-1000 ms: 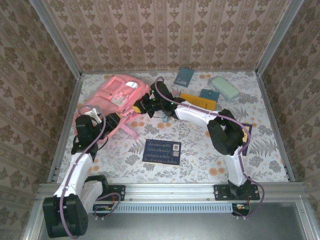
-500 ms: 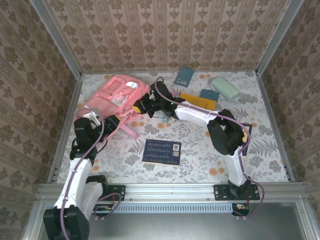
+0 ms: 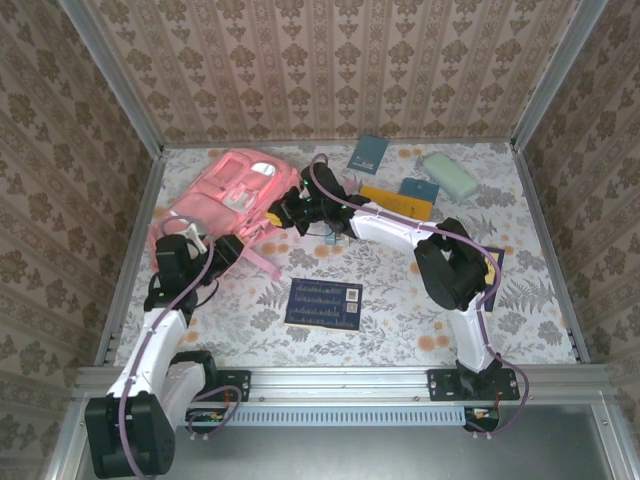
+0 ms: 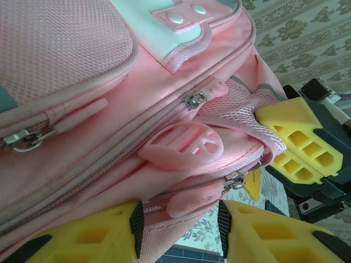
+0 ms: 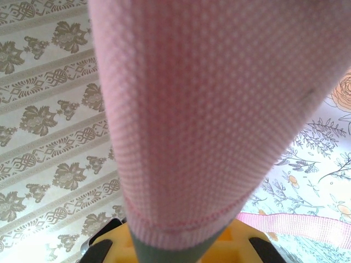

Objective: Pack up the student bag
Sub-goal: Unzip the student bag at the top-center of the table.

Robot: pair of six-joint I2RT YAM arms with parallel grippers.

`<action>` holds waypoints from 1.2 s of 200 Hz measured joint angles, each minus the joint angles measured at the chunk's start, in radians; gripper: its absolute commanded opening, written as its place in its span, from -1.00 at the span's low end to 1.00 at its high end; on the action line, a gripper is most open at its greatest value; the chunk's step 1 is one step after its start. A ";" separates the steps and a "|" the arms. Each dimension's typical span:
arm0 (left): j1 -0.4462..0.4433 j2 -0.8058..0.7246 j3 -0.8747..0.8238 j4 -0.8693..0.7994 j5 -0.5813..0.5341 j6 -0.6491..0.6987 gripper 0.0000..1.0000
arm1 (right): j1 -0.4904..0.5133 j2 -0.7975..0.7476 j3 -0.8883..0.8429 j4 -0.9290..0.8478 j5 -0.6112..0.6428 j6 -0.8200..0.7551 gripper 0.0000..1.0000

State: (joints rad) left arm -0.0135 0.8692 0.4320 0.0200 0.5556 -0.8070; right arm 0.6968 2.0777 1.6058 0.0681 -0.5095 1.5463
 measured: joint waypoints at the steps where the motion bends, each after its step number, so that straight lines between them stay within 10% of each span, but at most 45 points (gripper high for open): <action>1: 0.000 0.001 0.000 0.000 0.000 0.000 -0.14 | 0.000 0.000 0.000 0.000 0.000 0.000 -1.00; 240: -0.065 0.079 0.002 0.121 0.027 0.050 -0.58 | 0.002 0.000 0.001 -0.019 0.000 -0.003 -1.00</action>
State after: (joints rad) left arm -0.0788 0.9482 0.4335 0.1413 0.5823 -0.7570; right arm 0.6991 2.0777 1.6070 0.0486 -0.5095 1.5436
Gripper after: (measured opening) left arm 0.293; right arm 0.067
